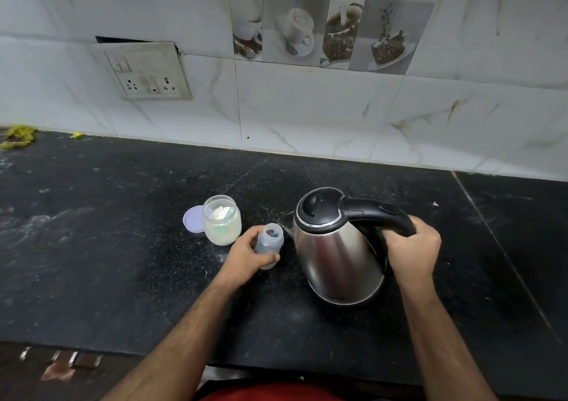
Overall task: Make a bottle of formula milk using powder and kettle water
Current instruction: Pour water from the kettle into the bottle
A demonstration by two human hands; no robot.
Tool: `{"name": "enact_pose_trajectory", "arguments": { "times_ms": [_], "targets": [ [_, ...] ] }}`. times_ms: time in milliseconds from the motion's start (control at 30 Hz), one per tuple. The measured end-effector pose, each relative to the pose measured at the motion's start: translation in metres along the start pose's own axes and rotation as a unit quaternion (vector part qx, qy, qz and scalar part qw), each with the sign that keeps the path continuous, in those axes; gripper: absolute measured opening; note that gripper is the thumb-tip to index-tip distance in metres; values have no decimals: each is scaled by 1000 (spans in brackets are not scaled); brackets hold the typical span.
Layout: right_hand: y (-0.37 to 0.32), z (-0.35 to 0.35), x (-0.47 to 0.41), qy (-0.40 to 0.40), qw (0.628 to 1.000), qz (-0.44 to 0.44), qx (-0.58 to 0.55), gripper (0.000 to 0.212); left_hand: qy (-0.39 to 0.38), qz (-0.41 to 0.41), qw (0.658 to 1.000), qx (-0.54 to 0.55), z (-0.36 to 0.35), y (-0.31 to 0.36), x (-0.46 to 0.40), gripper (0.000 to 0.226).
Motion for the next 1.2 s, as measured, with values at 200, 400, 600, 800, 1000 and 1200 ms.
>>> {"name": "enact_pose_trajectory", "arguments": {
  "times_ms": [200, 400, 600, 800, 1000, 1200],
  "targets": [
    [3, -3, 1, -6, 1000, -9, 12, 14, 2, 2, 1000, 4, 1, -5, -3, 56],
    [-1, -2, 2, -5, 1000, -5, 17, 9, 10, 9, 1000, 14, 2, -8, -2, 56],
    [1, -4, 3, -7, 1000, -7, 22, 12, 18, 14, 1000, 12, 7, -15, -2, 56],
    [0, -6, 4, -10, 1000, -7, 22, 11, 19, 22, 1000, 11, 10, -21, -3, 59],
    [3, -6, 3, -14, 1000, -13, 16, 16, 26, 24, 999, 13, 9, -23, -2, 58],
    [5, -6, 0, -14, 1000, -17, 15, 19, 30, 27, 999, 10, 8, -22, 0, 59]
  ]
}}
Point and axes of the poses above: each hand's wrist, its own x-axis away from the middle knuckle, its own z-axis out of the back of the hand, y = z × x, the point moved 9 cm from there along -x, towards the middle knuckle, and after that the axes turned 7 degrees about y, right-handed, at the moved point
